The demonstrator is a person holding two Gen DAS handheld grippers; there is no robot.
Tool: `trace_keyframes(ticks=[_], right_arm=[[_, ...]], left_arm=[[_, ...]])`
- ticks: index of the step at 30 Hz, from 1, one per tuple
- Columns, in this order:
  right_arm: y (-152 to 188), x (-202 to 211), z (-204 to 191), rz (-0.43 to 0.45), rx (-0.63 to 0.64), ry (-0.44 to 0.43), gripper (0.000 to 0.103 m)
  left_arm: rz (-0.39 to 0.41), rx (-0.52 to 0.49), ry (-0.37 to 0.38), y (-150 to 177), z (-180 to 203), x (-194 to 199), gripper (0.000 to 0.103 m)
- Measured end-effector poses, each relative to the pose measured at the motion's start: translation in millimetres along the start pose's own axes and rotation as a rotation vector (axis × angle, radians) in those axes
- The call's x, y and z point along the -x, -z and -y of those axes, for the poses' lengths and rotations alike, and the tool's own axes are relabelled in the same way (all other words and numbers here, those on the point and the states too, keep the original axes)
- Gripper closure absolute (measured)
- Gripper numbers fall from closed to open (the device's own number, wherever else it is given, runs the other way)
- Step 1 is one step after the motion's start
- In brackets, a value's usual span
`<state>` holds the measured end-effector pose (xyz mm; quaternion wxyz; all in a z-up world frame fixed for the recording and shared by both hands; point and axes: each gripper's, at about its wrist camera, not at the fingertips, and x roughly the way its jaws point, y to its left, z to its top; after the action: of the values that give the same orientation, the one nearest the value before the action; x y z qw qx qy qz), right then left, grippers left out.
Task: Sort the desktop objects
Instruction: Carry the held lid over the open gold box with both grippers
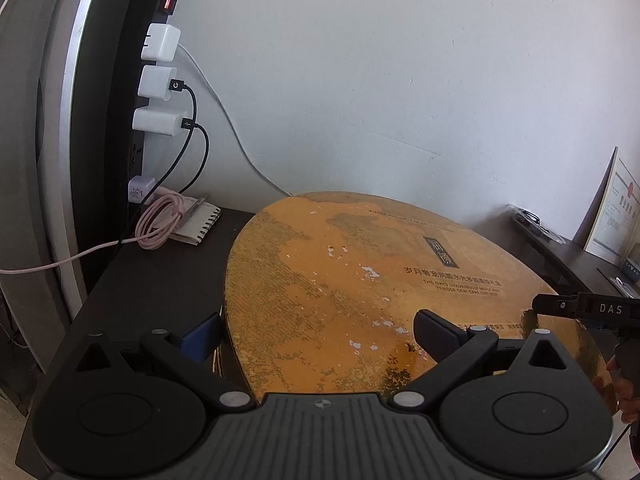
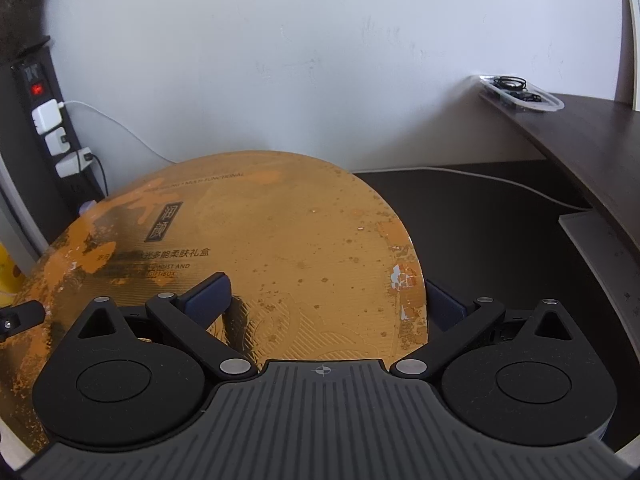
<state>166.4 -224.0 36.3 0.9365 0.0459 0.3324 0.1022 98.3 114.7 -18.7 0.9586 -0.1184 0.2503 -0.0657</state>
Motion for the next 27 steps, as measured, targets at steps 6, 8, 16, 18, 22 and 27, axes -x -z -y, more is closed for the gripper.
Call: trace_keyframes(ticks=[6, 8, 16, 18, 22, 27], right_arm=[[-1.0, -0.7, -3.0, -0.009, -0.003, 0.003, 0.000], [-1.0, -0.4, -3.8, -0.010, 0.001, 0.005, 0.000], [-1.9, -1.2, -3.0, -0.001, 0.018, 0.010, 0.000], [-2.1, -1.3, -4.3, 0.000, 0.024, 0.015, 0.000], [-2.0, -4.7, -4.0, -0.008, 0.023, 0.016, 0.000], [3.9, -9.6, -1.4, -0.007, 0.006, 0.012, 0.001]], left_arm=[[-0.003, 0.011, -0.004, 0.1, -4.1, -0.1, 0.003], [-0.008, 0.010, -0.006, 1.4, -4.3, -0.2, 0.003], [-0.016, -0.008, -0.017, 6.2, -2.4, -3.1, 0.003], [-0.019, -0.006, -0.019, 6.7, -2.1, -4.4, 0.003], [-0.025, -0.011, -0.028, 6.1, 0.8, -5.9, 0.003], [-0.024, -0.031, -0.037, 7.4, 3.9, -7.4, 0.002]])
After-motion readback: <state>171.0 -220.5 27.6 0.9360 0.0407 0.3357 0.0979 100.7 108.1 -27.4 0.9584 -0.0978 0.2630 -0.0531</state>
